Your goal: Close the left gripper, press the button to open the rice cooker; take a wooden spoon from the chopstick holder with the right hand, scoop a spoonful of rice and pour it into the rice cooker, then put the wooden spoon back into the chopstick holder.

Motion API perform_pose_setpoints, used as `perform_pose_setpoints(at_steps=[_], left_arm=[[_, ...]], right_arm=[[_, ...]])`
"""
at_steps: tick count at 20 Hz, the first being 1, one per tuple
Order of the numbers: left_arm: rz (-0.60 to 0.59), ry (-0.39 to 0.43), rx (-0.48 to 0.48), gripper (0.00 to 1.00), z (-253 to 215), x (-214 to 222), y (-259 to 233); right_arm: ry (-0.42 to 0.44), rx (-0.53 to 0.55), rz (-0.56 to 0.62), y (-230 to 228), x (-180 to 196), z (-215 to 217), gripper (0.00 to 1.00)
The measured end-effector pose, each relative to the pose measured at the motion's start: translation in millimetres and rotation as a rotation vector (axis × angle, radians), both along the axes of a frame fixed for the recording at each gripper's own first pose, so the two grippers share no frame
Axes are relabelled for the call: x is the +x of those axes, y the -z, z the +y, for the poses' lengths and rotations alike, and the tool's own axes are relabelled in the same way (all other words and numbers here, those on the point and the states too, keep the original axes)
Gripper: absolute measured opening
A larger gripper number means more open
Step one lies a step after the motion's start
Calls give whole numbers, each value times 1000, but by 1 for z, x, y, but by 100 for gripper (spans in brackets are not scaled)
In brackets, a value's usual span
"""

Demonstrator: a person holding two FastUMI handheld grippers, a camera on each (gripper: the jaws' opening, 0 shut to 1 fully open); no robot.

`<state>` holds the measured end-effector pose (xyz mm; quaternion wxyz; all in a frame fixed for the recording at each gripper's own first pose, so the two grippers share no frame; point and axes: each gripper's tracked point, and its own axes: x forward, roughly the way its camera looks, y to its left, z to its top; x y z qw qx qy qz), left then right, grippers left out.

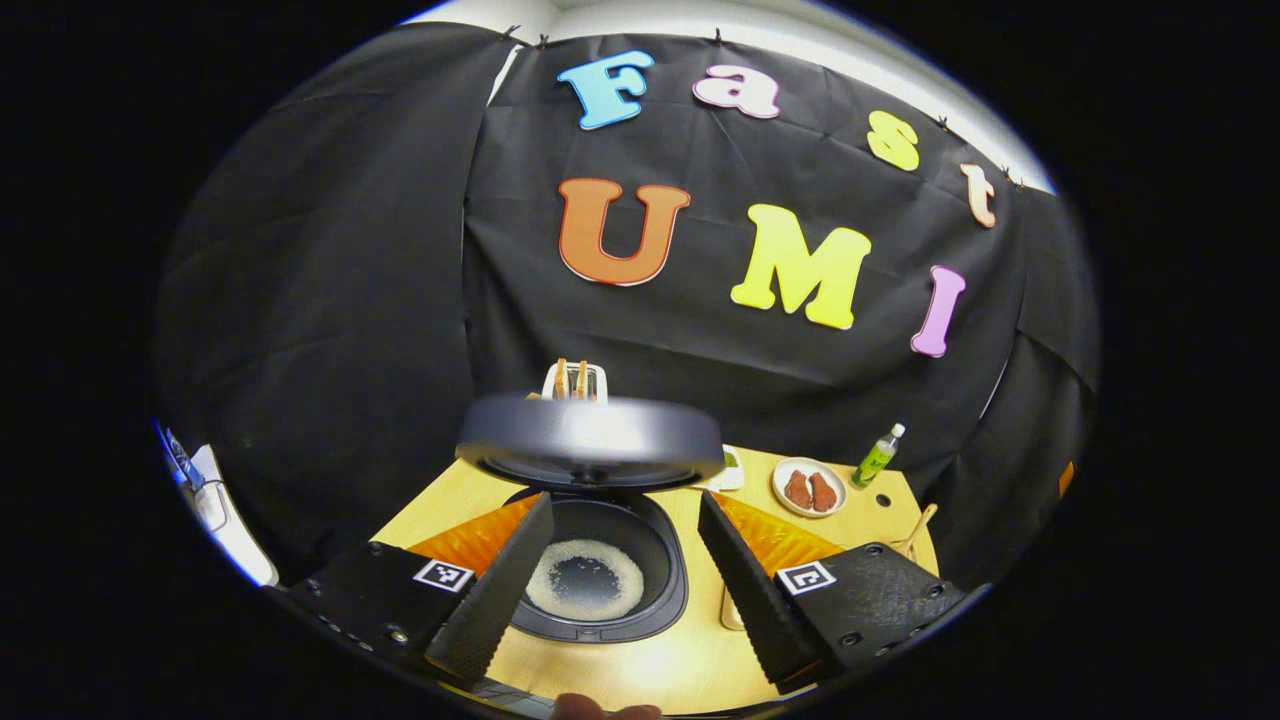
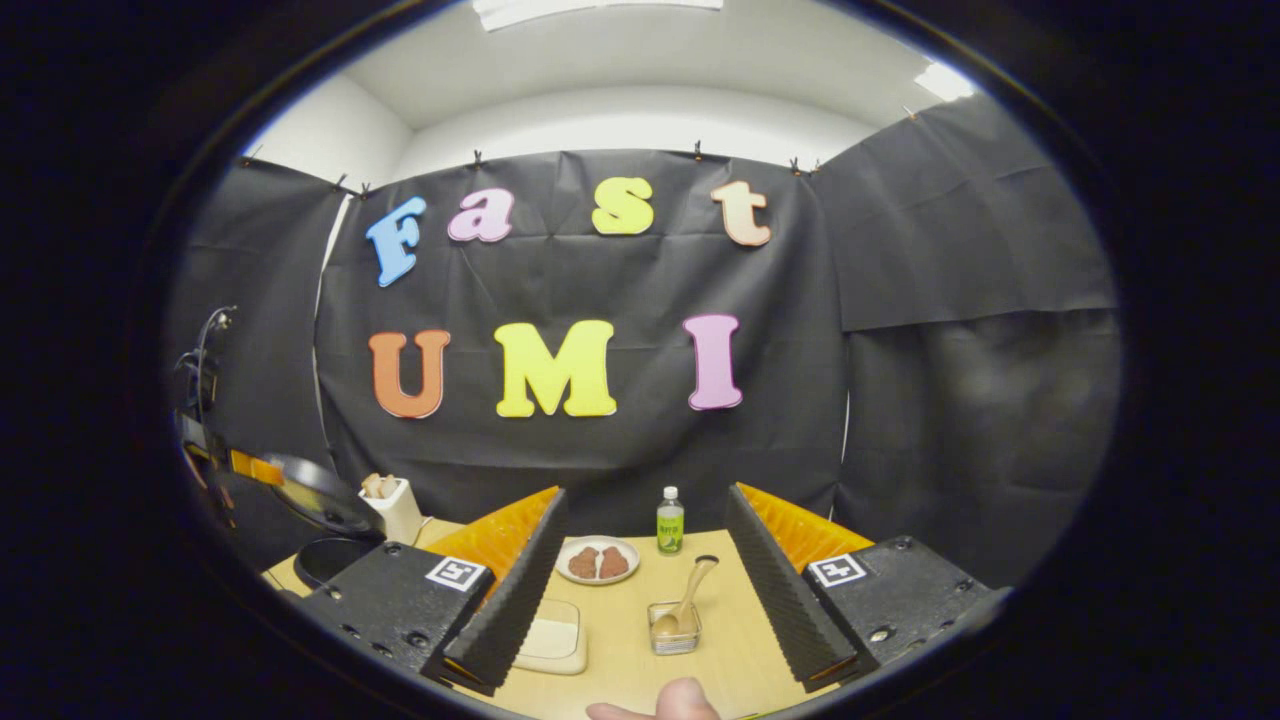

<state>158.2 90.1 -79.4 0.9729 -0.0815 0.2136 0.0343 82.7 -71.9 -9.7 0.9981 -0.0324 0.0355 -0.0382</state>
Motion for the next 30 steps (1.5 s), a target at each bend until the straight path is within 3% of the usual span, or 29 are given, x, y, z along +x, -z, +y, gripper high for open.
perform_pose_setpoints(at_steps=[6, 16, 23, 30], left_arm=[[-122, -15, 24, 95, 7, -14, -27], [-285, -2, 188, 95, -18, -40, -56], [-335, -18, 166, 94, -59, -37, -66], [-298, -43, 141, 94, -89, -27, -64]], right_arm=[[-19, 3, 12, 3, -1, -1, 98], [-32, 15, 104, 39, 25, -25, 100], [-42, 45, 248, 116, 65, -56, 100], [-47, 125, 411, 217, 122, -89, 100]])
